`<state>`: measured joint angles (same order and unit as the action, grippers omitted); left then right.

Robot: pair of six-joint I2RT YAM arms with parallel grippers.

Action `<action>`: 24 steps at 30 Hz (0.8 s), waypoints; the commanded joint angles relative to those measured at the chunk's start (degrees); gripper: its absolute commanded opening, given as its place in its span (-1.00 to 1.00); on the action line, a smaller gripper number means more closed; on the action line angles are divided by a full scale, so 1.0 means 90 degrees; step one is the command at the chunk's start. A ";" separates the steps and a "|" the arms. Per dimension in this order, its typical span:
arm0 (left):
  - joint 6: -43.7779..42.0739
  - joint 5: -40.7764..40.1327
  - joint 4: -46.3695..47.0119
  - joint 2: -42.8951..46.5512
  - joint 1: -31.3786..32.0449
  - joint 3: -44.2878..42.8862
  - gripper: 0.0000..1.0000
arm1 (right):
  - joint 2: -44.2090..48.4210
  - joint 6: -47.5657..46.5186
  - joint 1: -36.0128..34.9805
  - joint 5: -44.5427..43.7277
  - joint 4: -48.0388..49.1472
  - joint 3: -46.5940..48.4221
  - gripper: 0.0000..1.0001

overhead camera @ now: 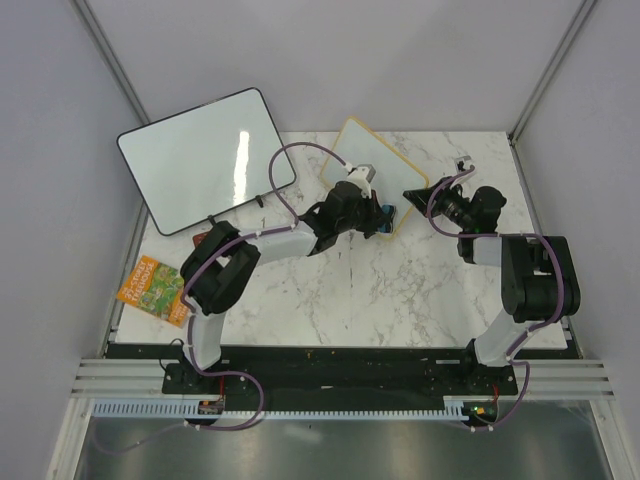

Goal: Erase the whiteboard

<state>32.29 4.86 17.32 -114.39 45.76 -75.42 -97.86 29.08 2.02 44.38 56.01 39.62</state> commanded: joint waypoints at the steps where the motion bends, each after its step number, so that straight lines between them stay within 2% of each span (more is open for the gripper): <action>1: 0.0124 -0.0741 0.0497 0.0473 0.0023 0.0040 -0.97 | 0.0268 0.0031 -0.0088 0.0538 0.0222 0.0178 -1.00; 6: -0.0024 -0.1856 0.0566 0.0337 0.0091 -0.0213 -0.97 | 0.0259 0.0040 -0.0088 0.0538 0.0232 0.0178 -1.00; 10: -0.0209 -0.1957 0.0605 0.0015 0.0150 -0.0467 -0.96 | 0.0268 0.0040 -0.0088 0.0538 0.0232 0.0178 -1.00; 16: 0.0025 -0.2025 0.0624 -0.0483 0.0189 -0.0634 -0.96 | 0.0288 0.0031 -0.0098 0.0538 0.0232 0.0169 -1.00; 24: 0.0336 -0.2318 0.0810 -0.0591 0.0394 -0.0107 -0.97 | 0.0268 0.0040 -0.0088 0.0538 0.0232 0.0178 -1.00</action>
<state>32.34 -13.54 22.55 -118.56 48.07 -78.70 -97.82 29.08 2.07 44.56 55.66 39.62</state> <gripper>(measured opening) 0.062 0.106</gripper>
